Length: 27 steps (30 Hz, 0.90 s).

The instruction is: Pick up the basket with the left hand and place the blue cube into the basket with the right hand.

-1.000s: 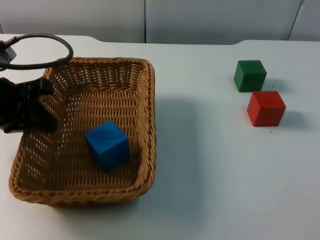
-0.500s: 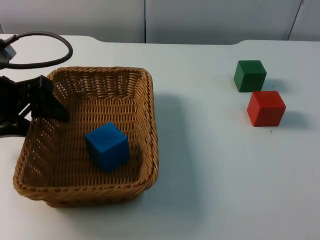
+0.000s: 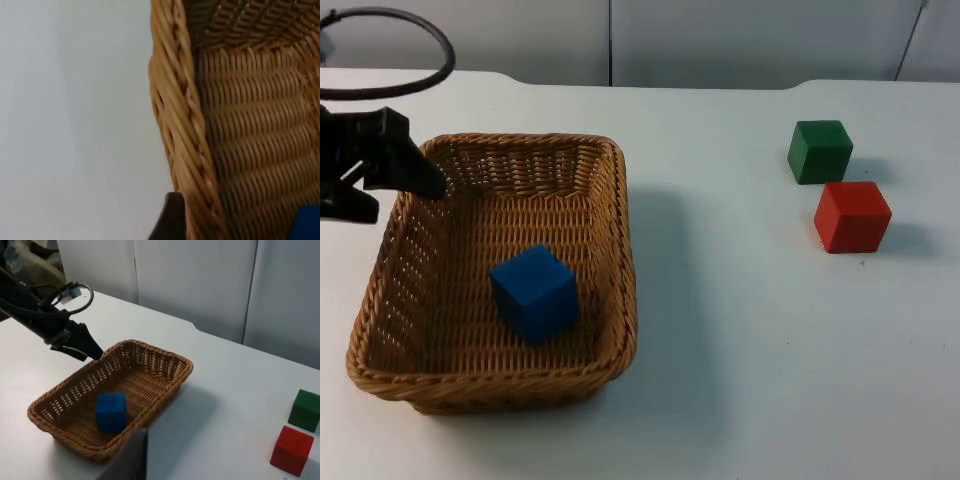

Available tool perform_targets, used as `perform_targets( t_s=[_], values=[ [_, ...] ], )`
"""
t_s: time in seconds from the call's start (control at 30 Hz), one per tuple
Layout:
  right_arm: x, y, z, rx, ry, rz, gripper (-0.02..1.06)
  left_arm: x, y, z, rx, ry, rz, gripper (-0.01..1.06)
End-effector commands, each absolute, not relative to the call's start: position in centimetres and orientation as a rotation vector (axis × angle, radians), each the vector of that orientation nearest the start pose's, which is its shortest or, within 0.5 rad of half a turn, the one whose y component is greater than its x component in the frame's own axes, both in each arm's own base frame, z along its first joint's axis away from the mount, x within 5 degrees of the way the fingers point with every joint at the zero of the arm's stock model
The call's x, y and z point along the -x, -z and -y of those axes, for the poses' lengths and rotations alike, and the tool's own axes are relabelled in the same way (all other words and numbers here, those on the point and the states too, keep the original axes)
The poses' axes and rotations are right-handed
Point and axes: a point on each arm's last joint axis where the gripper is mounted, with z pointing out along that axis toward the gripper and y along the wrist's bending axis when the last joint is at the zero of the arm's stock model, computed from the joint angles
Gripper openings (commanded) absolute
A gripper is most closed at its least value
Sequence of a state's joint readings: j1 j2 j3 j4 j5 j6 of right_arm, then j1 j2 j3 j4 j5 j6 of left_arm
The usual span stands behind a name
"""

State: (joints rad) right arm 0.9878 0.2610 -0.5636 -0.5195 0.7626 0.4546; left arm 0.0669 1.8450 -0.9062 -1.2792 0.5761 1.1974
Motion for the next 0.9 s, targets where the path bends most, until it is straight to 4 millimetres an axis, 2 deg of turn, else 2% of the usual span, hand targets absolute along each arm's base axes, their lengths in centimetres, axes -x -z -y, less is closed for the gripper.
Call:
perform_targets(
  t_s=[0.0,0.07,0.1,0.23,0.27,0.4,0.43,0.53,0.6,0.63,0.7,0.73,0.83,0.87],
  values=[
    [-4.9,-32.3,-1.8,0.627,-0.395,-1.761,1.04,-33.6,-16.0,2.3,-0.096,0.635,-2.495,0.74],
    [-4.9,-32.3,-1.8,0.628,-0.394,-1.760,1.04,-33.2,-18.0,2.2,-0.109,0.602,-2.451,0.74],
    [-4.9,-32.3,-1.8,0.628,-0.394,-1.760,1.04,-33.2,-18.0,2.2,-0.109,0.602,-2.451,0.74],
    [-4.9,-32.3,-1.8,0.629,-0.392,-1.759,1.04,-31.2,-24.6,2.3,-0.123,0.562,-2.273,0.74],
    [-4.9,-32.3,-1.8,0.629,-0.392,-1.759,1.04,-31.2,-24.6,2.3,-0.123,0.562,-2.273,0.74],
    [-4.9,-32.3,-1.8,0.639,-0.386,-1.755,1.04,-27.7,-30.7,2.5,-0.159,0.515,-2.111,0.74],
    [-4.9,-32.3,-1.8,0.639,-0.386,-1.755,1.04,-27.7,-30.7,2.5,-0.159,0.515,-2.111,0.74],
    [-4.9,-32.3,-1.8,0.639,-0.388,-1.752,1.04,-23.6,-34.8,2.7,-0.209,0.458,-2.009,0.74],
    [-4.9,-32.3,-1.9,0.649,-0.389,-1.747,1.04,-21.9,-36.0,2.7,-0.236,0.426,-1.988,0.74],
    [-4.9,-32.3,-1.9,0.649,-0.389,-1.747,1.04,-21.9,-36.0,2.7,-0.236,0.426,-1.988,0.74],
    [-4.8,-32.3,-2.0,0.671,-0.399,-1.738,1.04,-18.5,-37.8,2.7,-0.264,0.369,-1.956,0.74],
    [-4.8,-32.3,-2.0,0.671,-0.399,-1.738,1.04,-18.5,-37.8,2.7,-0.264,0.369,-1.956,0.74],
    [-4.7,-32.2,-2.1,0.688,-0.411,-1.742,1.04,-14.1,-38.9,2.5,-0.256,0.289,-1.944,0.74],
    [-4.7,-32.2,-2.1,0.688,-0.411,-1.742,1.04,-14.1,-38.9,2.5,-0.256,0.289,-1.944,0.74]
  ],
)
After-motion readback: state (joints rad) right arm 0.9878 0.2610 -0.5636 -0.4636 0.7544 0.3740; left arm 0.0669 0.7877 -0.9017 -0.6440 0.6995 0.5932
